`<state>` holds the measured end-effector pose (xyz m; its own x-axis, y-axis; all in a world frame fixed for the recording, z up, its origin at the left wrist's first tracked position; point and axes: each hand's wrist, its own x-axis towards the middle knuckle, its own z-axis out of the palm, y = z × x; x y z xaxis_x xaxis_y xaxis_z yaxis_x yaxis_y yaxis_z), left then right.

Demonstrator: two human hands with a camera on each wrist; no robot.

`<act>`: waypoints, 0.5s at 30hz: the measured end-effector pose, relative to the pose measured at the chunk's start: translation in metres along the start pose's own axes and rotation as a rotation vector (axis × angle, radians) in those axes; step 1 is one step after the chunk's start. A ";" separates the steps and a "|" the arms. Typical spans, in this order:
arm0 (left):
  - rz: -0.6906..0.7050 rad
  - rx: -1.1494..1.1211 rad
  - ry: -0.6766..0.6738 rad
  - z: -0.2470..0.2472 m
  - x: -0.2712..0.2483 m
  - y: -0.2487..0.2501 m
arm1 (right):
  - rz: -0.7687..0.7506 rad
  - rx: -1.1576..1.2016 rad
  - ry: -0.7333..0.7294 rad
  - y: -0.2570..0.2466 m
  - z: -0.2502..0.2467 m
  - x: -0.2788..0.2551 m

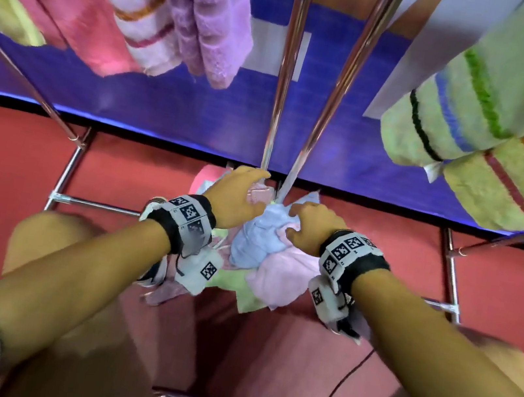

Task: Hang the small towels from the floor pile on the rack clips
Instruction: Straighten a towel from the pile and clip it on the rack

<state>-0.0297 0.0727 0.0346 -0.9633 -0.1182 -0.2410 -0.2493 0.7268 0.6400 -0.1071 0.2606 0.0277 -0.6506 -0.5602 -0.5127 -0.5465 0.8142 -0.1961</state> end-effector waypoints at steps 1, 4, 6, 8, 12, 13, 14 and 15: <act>-0.013 -0.029 -0.002 0.006 0.003 -0.004 | 0.001 0.011 -0.024 0.001 0.014 0.008; -0.037 -0.060 -0.007 0.020 0.010 -0.020 | -0.023 0.004 -0.093 0.002 0.055 0.029; -0.046 -0.029 -0.024 0.026 0.015 -0.028 | -0.022 -0.001 -0.145 0.004 0.079 0.040; -0.036 0.016 -0.050 0.029 0.019 -0.033 | -0.016 0.013 -0.191 0.007 0.098 0.052; -0.037 0.065 -0.103 0.040 0.023 -0.038 | -0.009 0.026 -0.238 0.009 0.129 0.070; -0.035 0.074 -0.118 0.043 0.024 -0.040 | -0.006 0.025 -0.245 0.010 0.135 0.074; -0.043 0.081 -0.146 0.047 0.024 -0.041 | -0.010 0.016 -0.247 0.011 0.143 0.078; -0.062 0.080 -0.183 0.050 0.025 -0.043 | -0.016 -0.002 -0.255 0.011 0.149 0.082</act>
<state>-0.0378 0.0723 -0.0356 -0.9106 -0.0446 -0.4108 -0.2914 0.7740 0.5621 -0.0879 0.2462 -0.1412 -0.4884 -0.5159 -0.7038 -0.5569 0.8052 -0.2039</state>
